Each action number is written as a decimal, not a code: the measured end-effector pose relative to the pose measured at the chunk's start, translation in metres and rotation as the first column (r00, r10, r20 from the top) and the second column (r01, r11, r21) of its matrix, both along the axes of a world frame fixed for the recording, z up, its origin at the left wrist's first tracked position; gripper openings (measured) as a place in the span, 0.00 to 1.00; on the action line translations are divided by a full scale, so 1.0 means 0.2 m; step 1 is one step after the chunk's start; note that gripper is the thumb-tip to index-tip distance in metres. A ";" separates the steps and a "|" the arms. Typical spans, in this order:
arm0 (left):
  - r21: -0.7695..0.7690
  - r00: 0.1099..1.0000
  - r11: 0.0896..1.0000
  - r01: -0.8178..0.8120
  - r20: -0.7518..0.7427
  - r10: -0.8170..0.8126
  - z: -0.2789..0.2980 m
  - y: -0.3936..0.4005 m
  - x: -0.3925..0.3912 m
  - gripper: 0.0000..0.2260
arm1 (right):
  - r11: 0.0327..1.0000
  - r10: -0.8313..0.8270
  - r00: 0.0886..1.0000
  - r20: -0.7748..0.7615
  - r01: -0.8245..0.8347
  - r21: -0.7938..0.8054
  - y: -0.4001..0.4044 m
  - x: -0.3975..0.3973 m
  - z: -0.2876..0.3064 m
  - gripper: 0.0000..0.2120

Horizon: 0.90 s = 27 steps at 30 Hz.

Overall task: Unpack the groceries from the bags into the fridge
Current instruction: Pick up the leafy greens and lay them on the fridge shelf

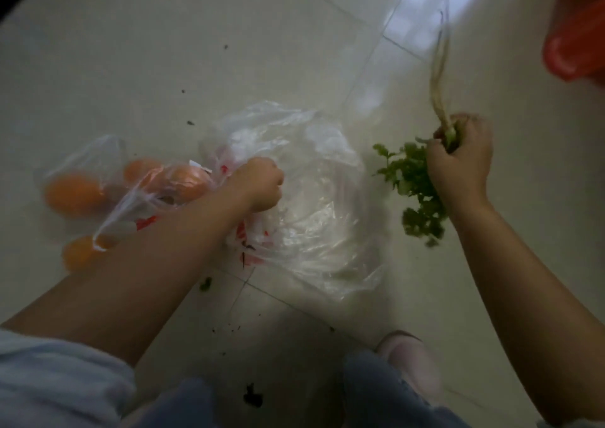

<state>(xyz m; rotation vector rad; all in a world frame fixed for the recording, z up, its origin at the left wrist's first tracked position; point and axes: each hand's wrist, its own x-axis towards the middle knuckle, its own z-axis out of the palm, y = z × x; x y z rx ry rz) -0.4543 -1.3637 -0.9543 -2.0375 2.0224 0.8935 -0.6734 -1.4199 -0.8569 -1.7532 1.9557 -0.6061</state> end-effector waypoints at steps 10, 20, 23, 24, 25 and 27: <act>-0.298 0.770 0.711 -0.637 -0.208 0.603 0.23 0.49 0.52 0.12 | 0.554 0.705 0.704 0.081 -0.620 0.556 0.17 0.77 -0.01 0.04; -0.100 0.721 0.714 -0.693 -0.132 0.681 0.02 0.94 0.74 0.17 | 0.246 0.969 0.204 -0.139 -0.821 0.515 0.51 1.22 -0.15 0.24; -0.176 0.767 0.747 -0.641 -0.161 0.621 -0.01 0.93 0.72 0.21 | 0.371 0.916 0.199 -0.349 -0.753 0.544 0.54 1.24 -0.30 0.13; -0.200 0.783 0.757 -0.622 -0.165 0.600 -0.01 0.92 0.73 0.22 | 0.458 0.885 0.303 -0.355 -0.711 0.534 0.50 1.22 -0.32 0.12; -0.235 0.812 0.778 -0.583 -0.168 0.559 -0.01 0.89 0.74 0.24 | 0.558 0.829 0.462 -0.313 -0.650 0.517 0.45 1.19 -0.32 0.12; -0.324 0.908 0.849 -0.418 -0.118 0.402 -0.03 0.82 0.75 0.21 | 0.731 0.627 0.758 -0.178 -0.495 0.469 0.32 1.13 -0.30 0.11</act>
